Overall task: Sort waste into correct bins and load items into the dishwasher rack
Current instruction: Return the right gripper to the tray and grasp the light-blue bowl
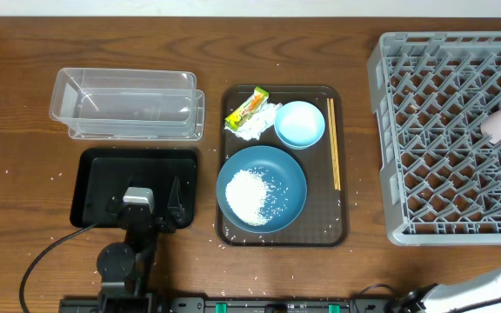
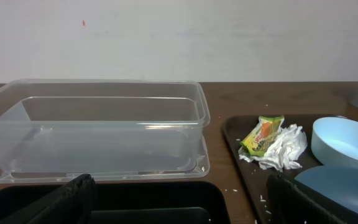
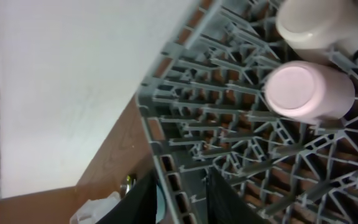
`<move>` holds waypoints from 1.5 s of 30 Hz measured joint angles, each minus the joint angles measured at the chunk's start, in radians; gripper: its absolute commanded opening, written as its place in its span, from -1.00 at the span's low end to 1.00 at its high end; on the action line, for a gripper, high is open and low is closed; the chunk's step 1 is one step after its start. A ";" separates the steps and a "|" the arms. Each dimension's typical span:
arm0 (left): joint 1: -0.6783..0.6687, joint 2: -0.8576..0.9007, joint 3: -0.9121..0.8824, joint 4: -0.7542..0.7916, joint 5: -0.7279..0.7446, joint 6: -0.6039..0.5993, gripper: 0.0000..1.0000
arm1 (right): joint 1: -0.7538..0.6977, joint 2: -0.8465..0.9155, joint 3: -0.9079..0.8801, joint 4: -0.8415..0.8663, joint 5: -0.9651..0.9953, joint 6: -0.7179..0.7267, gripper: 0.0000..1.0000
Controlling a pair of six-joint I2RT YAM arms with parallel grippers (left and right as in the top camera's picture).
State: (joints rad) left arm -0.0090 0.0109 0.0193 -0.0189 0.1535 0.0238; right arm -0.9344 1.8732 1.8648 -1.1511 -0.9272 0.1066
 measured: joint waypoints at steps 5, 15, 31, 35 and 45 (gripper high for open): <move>0.000 0.000 0.000 0.000 0.000 0.000 0.82 | 0.044 -0.171 -0.001 -0.012 0.008 0.018 0.05; 0.000 0.000 0.000 0.000 0.000 0.000 0.81 | 0.571 -0.374 -0.001 -0.227 0.088 -0.158 0.99; 0.000 0.000 0.000 0.000 0.000 0.000 0.82 | 1.310 -0.016 -0.002 0.090 0.825 0.143 -0.07; 0.000 0.000 0.000 0.000 0.000 0.000 0.81 | 1.359 0.108 -0.003 0.191 0.861 0.227 -0.08; 0.000 0.000 0.000 0.000 0.000 0.000 0.82 | 1.460 0.319 -0.003 0.253 0.885 0.311 -0.11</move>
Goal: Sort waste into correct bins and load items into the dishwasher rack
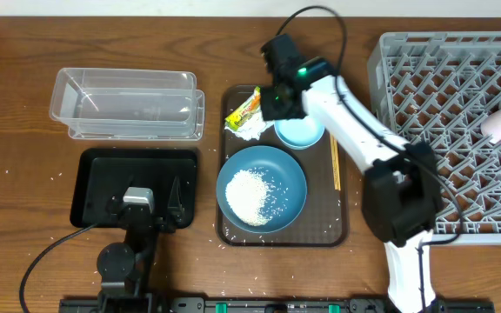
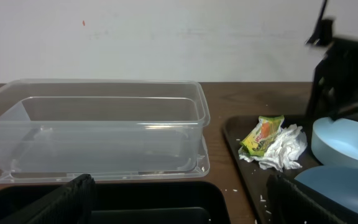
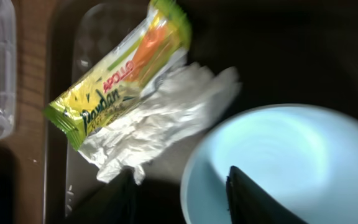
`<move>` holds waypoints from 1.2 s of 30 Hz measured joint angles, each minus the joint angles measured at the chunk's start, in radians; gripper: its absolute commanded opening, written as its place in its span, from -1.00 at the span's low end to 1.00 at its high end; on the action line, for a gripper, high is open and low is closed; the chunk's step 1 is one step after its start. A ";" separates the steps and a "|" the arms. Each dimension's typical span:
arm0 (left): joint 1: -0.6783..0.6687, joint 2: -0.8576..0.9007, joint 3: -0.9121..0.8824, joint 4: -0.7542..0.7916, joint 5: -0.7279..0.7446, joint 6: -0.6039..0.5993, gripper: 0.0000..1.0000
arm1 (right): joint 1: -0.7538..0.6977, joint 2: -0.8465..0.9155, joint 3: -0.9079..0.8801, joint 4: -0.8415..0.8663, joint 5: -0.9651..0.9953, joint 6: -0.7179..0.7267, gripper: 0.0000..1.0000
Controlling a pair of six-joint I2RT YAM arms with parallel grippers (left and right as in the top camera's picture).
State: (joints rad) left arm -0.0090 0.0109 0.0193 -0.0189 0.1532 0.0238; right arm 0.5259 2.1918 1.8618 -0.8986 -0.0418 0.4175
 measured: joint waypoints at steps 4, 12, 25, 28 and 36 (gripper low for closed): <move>0.000 0.000 0.000 0.000 0.000 0.000 0.82 | 0.035 0.058 0.000 0.003 0.023 0.016 -0.17; 0.000 0.000 0.000 0.000 0.000 0.000 0.81 | 0.042 0.097 -0.002 -0.014 0.046 0.031 -0.74; 0.000 0.000 0.000 0.000 0.000 0.000 0.81 | 0.027 0.058 0.122 -0.243 0.060 0.037 -0.98; 0.000 0.000 0.000 0.000 0.000 0.000 0.82 | 0.002 -0.001 0.200 -0.313 0.050 0.027 -0.98; 0.000 0.000 0.000 0.000 0.000 0.000 0.82 | -0.235 -0.318 0.293 -0.476 0.016 -0.047 -0.97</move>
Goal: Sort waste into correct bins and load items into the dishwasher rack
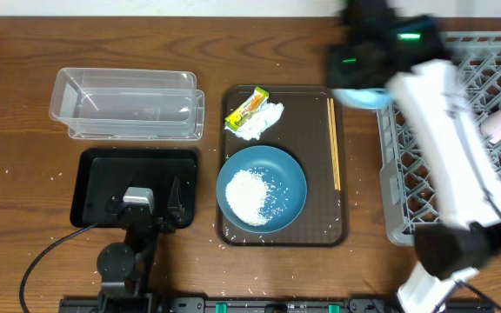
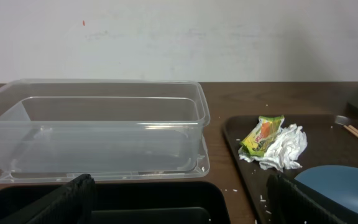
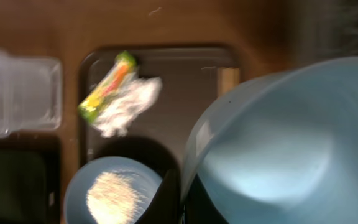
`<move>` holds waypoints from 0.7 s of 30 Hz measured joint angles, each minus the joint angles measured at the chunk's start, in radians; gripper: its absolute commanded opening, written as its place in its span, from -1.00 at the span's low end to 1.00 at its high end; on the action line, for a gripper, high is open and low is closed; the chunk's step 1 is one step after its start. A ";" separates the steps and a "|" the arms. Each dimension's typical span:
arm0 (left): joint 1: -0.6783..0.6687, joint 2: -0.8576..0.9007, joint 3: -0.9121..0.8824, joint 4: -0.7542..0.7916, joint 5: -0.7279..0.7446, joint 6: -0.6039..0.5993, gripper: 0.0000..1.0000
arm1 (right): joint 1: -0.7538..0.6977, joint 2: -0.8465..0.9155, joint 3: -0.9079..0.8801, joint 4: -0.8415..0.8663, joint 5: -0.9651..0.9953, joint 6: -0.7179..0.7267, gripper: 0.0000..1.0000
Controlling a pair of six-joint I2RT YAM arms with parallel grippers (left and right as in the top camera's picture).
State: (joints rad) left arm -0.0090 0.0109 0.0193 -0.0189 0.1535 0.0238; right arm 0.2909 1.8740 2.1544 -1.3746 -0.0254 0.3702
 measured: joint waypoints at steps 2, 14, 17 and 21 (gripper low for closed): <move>0.000 0.000 0.000 0.000 0.000 0.000 0.81 | -0.113 -0.064 0.006 -0.045 0.000 -0.029 -0.98; 0.000 0.000 0.000 0.000 0.000 0.000 0.82 | -0.720 -0.097 -0.085 -0.116 -0.389 -0.361 -0.98; 0.000 0.000 0.000 0.000 0.000 0.000 0.82 | -0.850 -0.097 -0.169 -0.059 -0.573 -0.443 -0.98; 0.000 0.000 0.000 0.000 0.000 0.000 0.81 | -0.977 -0.097 -0.325 0.062 -0.862 -0.570 -0.98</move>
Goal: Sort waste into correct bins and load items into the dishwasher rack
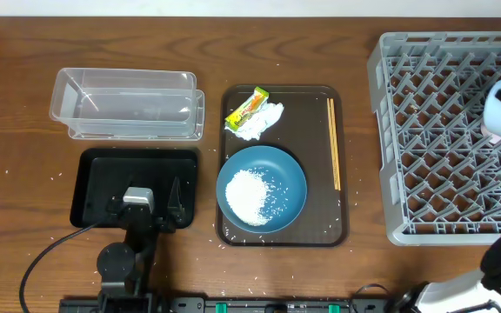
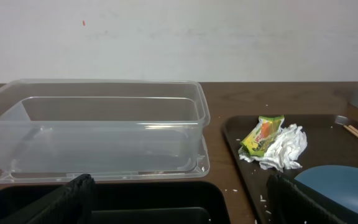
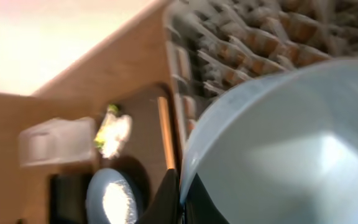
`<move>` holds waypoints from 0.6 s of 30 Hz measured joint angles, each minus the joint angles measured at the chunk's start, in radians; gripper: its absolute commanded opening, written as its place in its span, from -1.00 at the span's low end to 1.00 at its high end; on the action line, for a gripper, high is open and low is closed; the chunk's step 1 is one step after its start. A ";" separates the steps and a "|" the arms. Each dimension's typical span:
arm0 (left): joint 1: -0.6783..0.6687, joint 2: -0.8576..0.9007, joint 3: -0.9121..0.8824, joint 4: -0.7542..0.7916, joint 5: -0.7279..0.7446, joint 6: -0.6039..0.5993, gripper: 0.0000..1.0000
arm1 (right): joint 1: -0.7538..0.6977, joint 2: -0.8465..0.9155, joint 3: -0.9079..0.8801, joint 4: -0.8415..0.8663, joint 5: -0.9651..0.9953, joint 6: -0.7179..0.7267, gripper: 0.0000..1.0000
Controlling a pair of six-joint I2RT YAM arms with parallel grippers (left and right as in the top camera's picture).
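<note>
A small light-blue bowl hangs over the right side of the grey dishwasher rack (image 1: 442,130). My right gripper (image 3: 180,190) is shut on the bowl's rim (image 3: 278,143); the gripper is hidden in the overhead view. On the brown tray (image 1: 233,228) lie a blue plate with rice (image 1: 261,187), a yellow-green snack wrapper (image 1: 246,106), a crumpled tissue (image 1: 261,122) and chopsticks (image 1: 334,143). My left gripper (image 2: 179,186) rests open over the black bin (image 1: 94,174), with nothing between its fingers.
A clear plastic bin (image 1: 129,104) stands behind the black bin, left of the tray. Rice grains are scattered on the wooden table. The right arm's base (image 1: 494,274) shows at the bottom right corner.
The right gripper has carried the light-blue bowl from the rack's left edge to over the rack's right side. The left arm has not moved.
At first the bowl sat on the tray and the right gripper was by the rack. Then the gripper was at the bowl on the tray. Later it held the bowl up near the rack's left edge, and now over the rack's right side.
</note>
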State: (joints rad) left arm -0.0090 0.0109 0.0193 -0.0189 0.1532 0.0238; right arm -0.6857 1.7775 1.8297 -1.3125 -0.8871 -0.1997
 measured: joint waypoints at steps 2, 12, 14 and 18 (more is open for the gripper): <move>0.000 0.000 0.000 0.000 0.000 0.000 0.81 | -0.027 0.000 -0.085 0.076 -0.129 -0.055 -0.98; 0.000 0.000 0.000 0.000 0.000 0.000 0.81 | -0.023 0.023 -0.426 0.734 -0.548 -0.066 -0.98; 0.000 0.000 0.000 0.000 0.000 0.000 0.82 | -0.010 0.043 -0.438 0.832 -0.558 0.003 -0.98; 0.000 0.000 0.000 0.000 0.000 0.000 0.81 | 0.009 0.096 -0.440 0.954 -0.515 0.172 -0.98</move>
State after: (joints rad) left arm -0.0090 0.0109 0.0193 -0.0189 0.1535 0.0238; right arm -0.6769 1.8732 1.3899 -0.3588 -1.4025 -0.0273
